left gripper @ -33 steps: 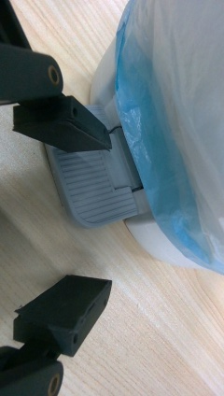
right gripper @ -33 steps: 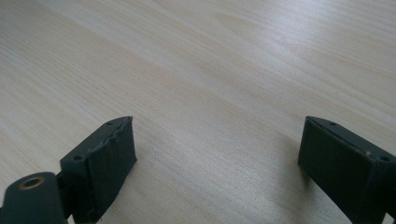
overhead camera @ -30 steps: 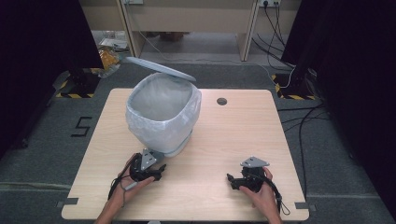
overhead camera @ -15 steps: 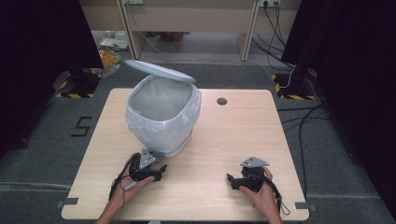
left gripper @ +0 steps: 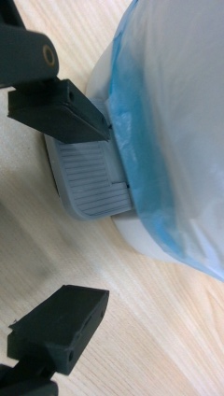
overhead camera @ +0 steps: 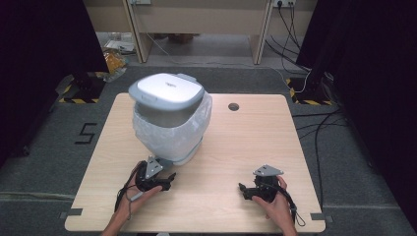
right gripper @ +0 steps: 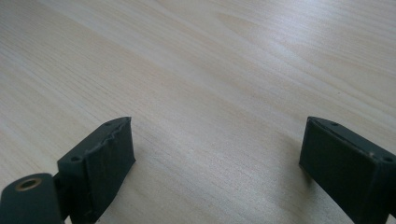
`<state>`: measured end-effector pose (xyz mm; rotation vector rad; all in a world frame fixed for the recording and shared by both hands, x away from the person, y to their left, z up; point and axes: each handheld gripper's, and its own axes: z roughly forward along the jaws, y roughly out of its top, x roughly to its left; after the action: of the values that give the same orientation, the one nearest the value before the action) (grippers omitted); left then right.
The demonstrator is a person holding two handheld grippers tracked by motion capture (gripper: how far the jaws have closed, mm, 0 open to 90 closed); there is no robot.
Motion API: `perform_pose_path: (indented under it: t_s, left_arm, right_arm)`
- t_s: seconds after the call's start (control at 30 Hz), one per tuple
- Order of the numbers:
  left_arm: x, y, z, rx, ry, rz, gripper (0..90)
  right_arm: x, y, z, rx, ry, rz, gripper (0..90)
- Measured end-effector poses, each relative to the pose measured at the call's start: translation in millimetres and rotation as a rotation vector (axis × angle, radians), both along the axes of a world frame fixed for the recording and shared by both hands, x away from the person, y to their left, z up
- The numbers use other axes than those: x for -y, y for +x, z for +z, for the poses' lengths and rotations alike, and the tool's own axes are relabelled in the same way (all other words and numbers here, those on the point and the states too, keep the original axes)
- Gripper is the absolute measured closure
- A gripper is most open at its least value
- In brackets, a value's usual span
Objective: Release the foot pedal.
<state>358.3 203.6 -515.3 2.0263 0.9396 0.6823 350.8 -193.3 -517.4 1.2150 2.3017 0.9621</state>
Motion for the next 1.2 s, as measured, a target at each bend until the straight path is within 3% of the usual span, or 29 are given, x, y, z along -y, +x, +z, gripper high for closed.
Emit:
perform_pose_path:
  t_s: [0.13, 0.37, 0.43, 0.57, 0.8, 1.0, 1.2]
  left_arm:
    - [-1.9, -0.3, 1.0, 0.005, -0.002, -0.008, 18.8]
    - [-3.8, -4.8, 8.8, -0.041, -0.011, -0.007, 18.5]
    - [-4.4, -7.5, 12.9, -0.054, -0.033, -0.017, 18.3]
    - [-5.8, -14.2, 16.8, -0.053, -0.033, -0.034, 18.1]
    - [-14.8, -23.7, 11.0, -0.083, -0.046, -0.029, 18.1]
    - [-28.5, -35.9, -4.4, -0.122, -0.023, -0.007, 18.0]
    - [-34.9, -39.9, -5.7, -0.148, -0.004, -0.013, 17.7]
  right_arm:
    - [0.1, 0.1, 0.0, -0.001, 0.000, 0.001, 10.3]
    - [0.1, 0.2, 0.0, 0.000, 0.000, 0.002, 10.2]
    - [0.2, 0.3, 0.0, 0.001, -0.001, 0.004, 10.2]
    - [0.3, 0.4, 0.0, 0.001, -0.001, 0.005, 10.1]
    - [1.1, 1.6, -0.3, 0.004, -0.003, 0.012, 9.9]
    - [1.3, 1.9, -0.2, 0.001, -0.002, 0.014, 9.6]
    - [1.2, 2.5, -0.1, 0.000, -0.005, 0.016, 9.2]
